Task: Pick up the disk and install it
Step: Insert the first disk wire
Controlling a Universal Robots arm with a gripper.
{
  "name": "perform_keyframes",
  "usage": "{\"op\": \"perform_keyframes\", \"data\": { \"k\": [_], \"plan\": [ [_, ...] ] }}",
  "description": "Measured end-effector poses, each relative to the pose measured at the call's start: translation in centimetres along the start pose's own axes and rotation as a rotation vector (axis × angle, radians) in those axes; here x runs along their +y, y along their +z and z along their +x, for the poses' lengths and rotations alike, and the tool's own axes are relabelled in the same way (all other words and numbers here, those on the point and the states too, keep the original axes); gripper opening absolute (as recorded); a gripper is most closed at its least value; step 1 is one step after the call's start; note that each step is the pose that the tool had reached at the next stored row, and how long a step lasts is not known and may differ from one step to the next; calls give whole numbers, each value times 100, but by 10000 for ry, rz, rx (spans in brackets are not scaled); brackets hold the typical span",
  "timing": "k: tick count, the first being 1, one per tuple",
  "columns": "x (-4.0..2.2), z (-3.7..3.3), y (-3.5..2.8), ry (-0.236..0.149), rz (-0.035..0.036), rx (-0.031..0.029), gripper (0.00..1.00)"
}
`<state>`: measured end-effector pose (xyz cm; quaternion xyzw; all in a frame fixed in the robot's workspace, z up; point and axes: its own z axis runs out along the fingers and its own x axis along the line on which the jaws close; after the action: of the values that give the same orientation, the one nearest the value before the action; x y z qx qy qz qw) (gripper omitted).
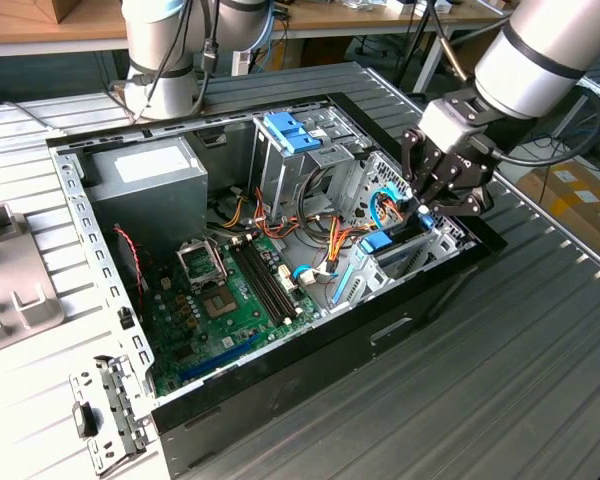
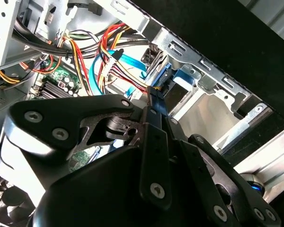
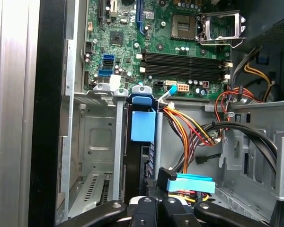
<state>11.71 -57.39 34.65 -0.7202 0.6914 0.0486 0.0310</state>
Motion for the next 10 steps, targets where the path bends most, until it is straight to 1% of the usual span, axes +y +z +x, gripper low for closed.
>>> {"op": "perform_keyframes", "data": {
  "k": [4, 6, 9, 10],
  "plan": [
    [-41, -3, -40, 1, -3, 5, 11],
    [-85, -6, -77, 2, -9, -1, 11],
    [-130, -9, -126, 3, -15, -6, 11],
    [-150, -12, -156, 2, -18, -8, 11]
  ]
}}
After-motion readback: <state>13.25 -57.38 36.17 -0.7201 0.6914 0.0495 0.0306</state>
